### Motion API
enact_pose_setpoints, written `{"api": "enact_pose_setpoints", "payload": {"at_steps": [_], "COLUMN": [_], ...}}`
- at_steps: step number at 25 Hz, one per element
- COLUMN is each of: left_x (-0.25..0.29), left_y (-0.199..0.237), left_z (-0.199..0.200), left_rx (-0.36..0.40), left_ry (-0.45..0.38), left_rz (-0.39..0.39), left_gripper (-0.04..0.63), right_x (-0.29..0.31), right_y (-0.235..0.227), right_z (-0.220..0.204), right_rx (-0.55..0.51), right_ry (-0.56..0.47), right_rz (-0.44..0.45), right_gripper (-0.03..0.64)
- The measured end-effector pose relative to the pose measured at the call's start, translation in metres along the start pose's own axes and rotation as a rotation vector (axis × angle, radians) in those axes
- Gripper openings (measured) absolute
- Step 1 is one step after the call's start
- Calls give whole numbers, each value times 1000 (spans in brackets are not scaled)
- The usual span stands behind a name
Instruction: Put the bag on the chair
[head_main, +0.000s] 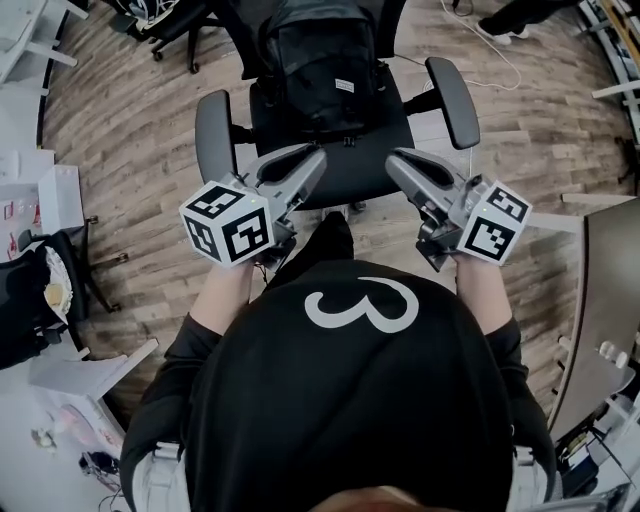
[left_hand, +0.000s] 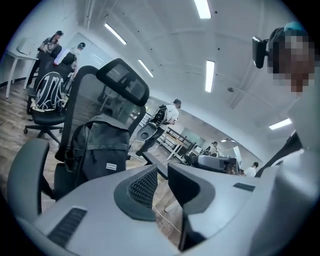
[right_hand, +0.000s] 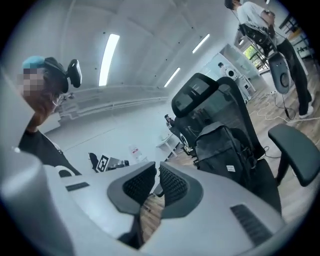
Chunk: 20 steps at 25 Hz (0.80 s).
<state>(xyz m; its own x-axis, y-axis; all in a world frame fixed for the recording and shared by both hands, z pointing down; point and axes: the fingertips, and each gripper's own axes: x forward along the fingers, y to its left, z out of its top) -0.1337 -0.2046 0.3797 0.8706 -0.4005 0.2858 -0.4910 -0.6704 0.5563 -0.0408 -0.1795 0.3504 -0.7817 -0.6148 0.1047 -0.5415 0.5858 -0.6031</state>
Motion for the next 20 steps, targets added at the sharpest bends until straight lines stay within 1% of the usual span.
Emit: {"api": "enact_pose_setpoints", "payload": {"at_steps": [4, 7, 10, 12, 14, 20], "left_x": [-20, -33, -40, -45, -51, -63], "left_y": [-54, -83, -96, -105, -116, -149], "left_z": [-12, -20, -26, -33, -35, -43], "left_rx": [26, 42, 58, 80, 103, 217], "left_ry": [-23, -35, -31, -11, -2, 3], "left_rz": [-90, -131, -123, -125, -139, -141], "left_gripper": [69, 55, 34, 25, 21, 18], "right_x": [-27, -43, -53, -56, -56, -67], "right_y": [48, 66, 76, 89, 100, 116], "right_z": [-16, -27, -30, -34, -38, -47], "right_rx": [-108, -110, -96, -120, -144, -108], "right_ry": [30, 29, 11, 12, 21, 10], "right_rz": [19, 8, 9, 19, 9, 12], "right_gripper": [40, 37, 35, 35, 35, 26]}}
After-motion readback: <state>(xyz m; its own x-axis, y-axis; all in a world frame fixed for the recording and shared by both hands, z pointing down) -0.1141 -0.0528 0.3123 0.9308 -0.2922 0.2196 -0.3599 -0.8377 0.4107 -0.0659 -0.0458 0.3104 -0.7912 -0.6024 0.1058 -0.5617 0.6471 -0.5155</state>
